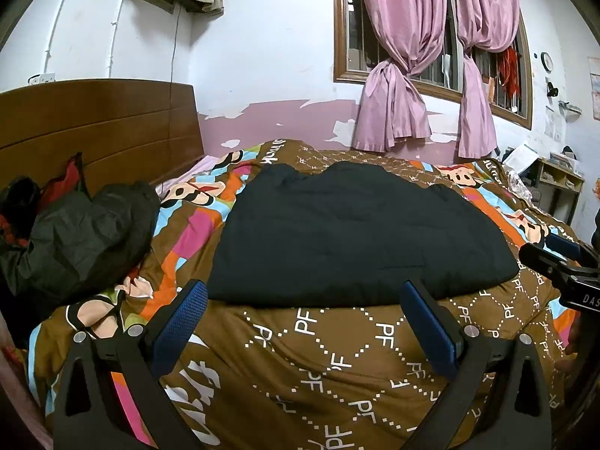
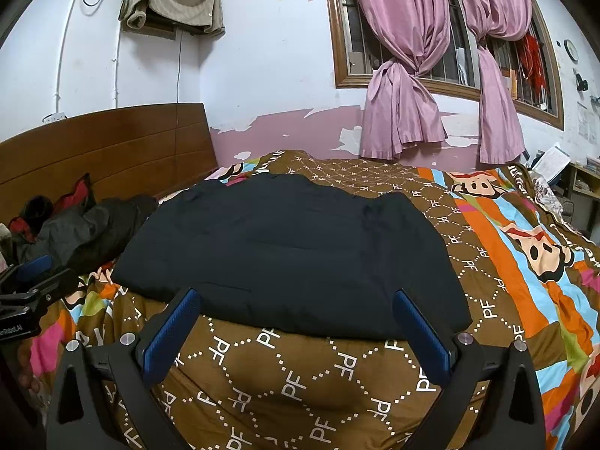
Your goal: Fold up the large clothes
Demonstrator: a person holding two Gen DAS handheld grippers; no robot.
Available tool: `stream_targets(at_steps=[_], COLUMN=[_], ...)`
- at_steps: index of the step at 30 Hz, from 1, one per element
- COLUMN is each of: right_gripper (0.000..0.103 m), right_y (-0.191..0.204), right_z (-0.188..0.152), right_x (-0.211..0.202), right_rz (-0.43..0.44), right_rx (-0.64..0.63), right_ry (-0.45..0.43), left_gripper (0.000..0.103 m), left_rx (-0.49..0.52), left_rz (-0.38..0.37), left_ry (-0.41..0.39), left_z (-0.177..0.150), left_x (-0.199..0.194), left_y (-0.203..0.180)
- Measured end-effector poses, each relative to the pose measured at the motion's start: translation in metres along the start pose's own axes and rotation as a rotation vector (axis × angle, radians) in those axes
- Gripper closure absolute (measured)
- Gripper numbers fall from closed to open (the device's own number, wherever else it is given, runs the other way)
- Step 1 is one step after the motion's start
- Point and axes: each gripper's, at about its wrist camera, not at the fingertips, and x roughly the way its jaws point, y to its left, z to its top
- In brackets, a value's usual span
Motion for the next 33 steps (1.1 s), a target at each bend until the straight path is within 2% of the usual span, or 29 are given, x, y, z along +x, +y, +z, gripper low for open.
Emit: stream_targets(at_steps=[33], right_gripper=[0.000], right_y=[-0.0007], right_z=[0.0002], right_x=[0.0002], right_rz=[0.002], right_rx=[0.000], right_ry=[0.001], left_gripper=[0.002], left_rx=[0.005], left_rz=[0.003], left_ry=[0.001], left_z=[-0.0022], left_x=[-0.0003], left_y=[-0.0033])
